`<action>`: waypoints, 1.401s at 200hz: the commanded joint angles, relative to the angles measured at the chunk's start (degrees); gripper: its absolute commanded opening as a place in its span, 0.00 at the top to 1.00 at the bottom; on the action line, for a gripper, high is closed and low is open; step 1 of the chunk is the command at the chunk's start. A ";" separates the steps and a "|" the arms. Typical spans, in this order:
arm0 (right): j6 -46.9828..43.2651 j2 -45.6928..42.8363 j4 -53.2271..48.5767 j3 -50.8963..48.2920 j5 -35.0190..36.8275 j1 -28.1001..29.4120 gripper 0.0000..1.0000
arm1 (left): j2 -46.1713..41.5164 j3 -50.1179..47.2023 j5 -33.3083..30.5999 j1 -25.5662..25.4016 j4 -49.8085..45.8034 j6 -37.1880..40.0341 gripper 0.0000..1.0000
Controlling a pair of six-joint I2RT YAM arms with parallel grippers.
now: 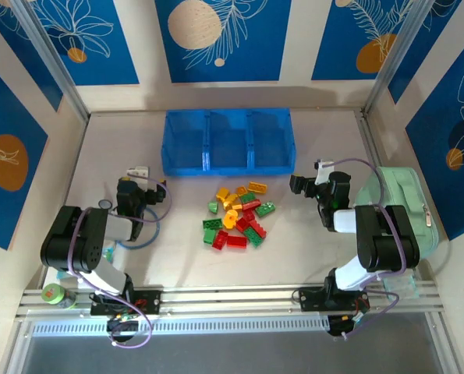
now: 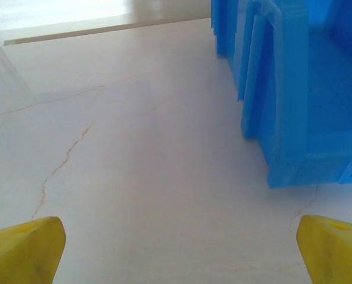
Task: Sort the legos into containers by color
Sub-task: Pick up the lego from the center of the table.
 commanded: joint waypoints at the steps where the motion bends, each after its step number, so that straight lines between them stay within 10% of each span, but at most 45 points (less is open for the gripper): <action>1: -0.55 -0.67 0.21 0.95 -0.08 0.07 0.01 | -0.86 1.00 0.75 0.75 -0.03 0.75 0.00; 187: -0.31 -0.96 0.56 0.90 -0.16 0.07 0.01 | -0.99 1.00 0.79 0.80 -0.12 0.66 0.00; 215: -2.97 -10.02 -18.13 7.87 -2.51 1.25 0.01 | -1.70 0.82 -0.91 0.41 0.02 0.82 0.00; 247: -4.18 -22.57 -28.24 13.42 -1.17 6.56 0.01 | -11.59 11.46 -7.85 -0.78 -27.88 -2.33 0.00; 262: 8.93 -25.85 -43.18 16.67 1.84 6.64 0.01 | -11.53 18.14 -15.47 -0.70 -39.35 -14.11 0.00; 280: 20.27 -25.58 -48.04 18.08 -2.16 4.15 0.01 | -10.32 26.03 -7.17 -0.50 -52.10 -17.09 0.00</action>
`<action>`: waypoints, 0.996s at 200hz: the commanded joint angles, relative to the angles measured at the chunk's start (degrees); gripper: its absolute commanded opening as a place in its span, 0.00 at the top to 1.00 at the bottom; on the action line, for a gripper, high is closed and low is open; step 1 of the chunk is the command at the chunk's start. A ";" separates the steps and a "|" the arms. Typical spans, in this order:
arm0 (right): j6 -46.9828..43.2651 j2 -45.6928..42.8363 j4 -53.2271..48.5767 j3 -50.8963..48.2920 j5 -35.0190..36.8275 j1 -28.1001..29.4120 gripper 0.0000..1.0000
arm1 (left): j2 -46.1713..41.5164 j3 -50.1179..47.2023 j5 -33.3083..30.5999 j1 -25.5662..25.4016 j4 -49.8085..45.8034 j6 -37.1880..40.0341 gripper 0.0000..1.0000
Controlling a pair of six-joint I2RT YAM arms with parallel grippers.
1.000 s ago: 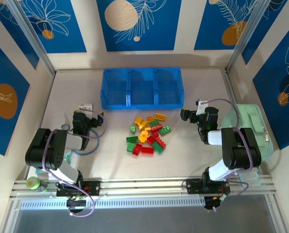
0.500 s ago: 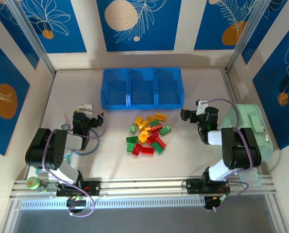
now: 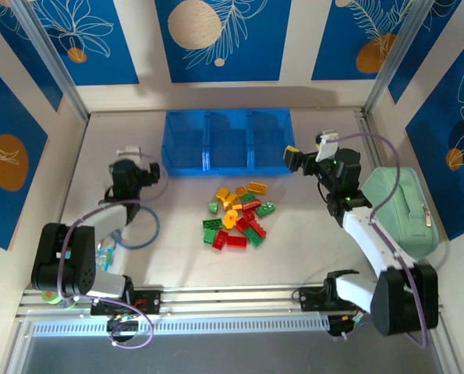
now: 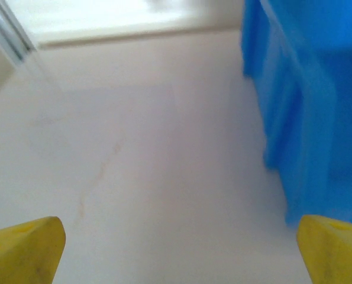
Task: Sort the legos into containers by color
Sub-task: Pick up the lego from the center of the table.
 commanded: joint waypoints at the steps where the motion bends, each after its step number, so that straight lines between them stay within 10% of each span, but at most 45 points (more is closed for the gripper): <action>1: 14.74 0.43 -17.70 1.60 -3.00 -2.71 0.01 | -0.16 9.06 1.40 0.01 -23.13 -9.97 0.00; 104: 16.54 5.37 -43.40 14.41 -1.34 5.13 0.01 | -6.02 12.31 0.73 -28.24 -51.01 -21.69 0.07; 199: 17.15 7.32 -43.58 12.22 -7.05 8.98 0.13 | 3.48 14.38 15.29 -31.67 -42.92 -27.34 0.19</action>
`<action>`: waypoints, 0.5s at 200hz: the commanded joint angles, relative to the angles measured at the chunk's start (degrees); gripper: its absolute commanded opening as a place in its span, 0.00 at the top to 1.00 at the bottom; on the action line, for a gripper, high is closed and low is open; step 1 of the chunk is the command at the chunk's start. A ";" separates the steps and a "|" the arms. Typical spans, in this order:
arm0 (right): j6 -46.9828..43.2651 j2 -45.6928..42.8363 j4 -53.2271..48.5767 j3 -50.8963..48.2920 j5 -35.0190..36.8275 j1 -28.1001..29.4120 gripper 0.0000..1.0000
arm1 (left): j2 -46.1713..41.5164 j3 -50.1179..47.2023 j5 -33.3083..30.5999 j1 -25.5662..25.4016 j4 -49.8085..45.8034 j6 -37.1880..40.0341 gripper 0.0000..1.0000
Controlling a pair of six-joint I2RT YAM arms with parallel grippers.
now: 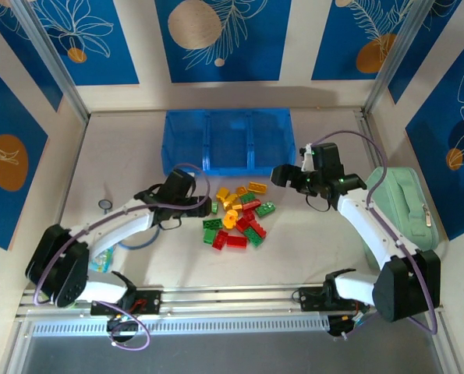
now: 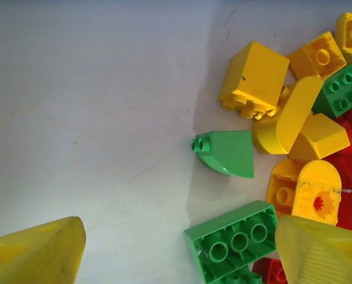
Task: Sort the legos into containers by color
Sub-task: Pick up the lego from the center of the table.
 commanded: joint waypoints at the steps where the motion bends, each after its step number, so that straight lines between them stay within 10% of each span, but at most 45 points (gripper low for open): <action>1: -0.03 -0.06 -1.99 -0.73 -2.29 0.91 0.13 | 4.60 4.59 3.19 -1.14 0.75 -0.71 0.19; 100: 0.36 -2.31 -1.36 -3.49 -1.35 0.92 0.19 | 18.26 15.76 -1.67 -4.46 -5.70 -1.32 0.32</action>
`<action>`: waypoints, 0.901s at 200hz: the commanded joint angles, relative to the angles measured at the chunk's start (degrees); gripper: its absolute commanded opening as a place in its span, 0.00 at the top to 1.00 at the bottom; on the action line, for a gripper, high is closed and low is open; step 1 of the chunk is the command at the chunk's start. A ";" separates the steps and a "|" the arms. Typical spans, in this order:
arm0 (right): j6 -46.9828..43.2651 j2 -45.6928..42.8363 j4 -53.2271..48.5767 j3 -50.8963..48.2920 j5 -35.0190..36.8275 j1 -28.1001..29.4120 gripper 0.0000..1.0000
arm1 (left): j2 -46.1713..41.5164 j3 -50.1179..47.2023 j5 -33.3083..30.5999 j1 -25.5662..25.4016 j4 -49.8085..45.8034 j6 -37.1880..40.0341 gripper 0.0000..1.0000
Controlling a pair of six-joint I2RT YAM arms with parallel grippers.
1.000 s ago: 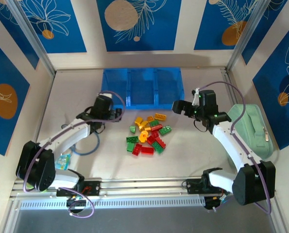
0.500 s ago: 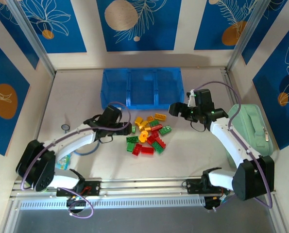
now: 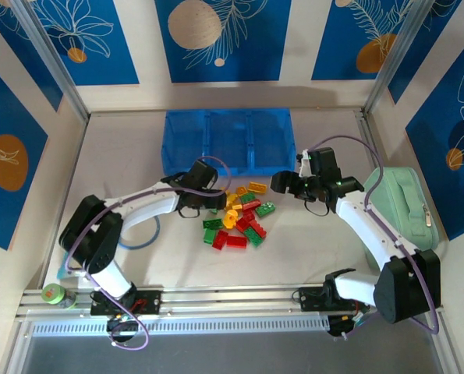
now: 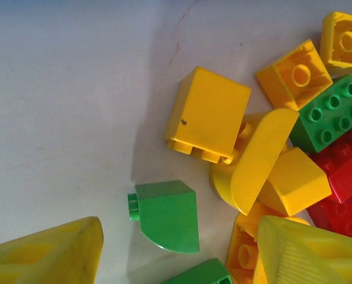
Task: Sort the legos into containers by color
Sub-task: Pick up the lego from the center of the table.
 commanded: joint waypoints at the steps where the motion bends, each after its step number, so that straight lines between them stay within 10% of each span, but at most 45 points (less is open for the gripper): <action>1: 0.38 -1.56 -0.20 -1.10 -1.00 0.09 0.19 | 2.06 2.65 -2.17 -1.31 -4.13 -0.64 0.31; 180: 1.54 -0.22 2.53 -3.59 -0.79 -0.09 0.26 | 11.53 7.96 -5.36 -1.69 -8.75 -0.73 0.66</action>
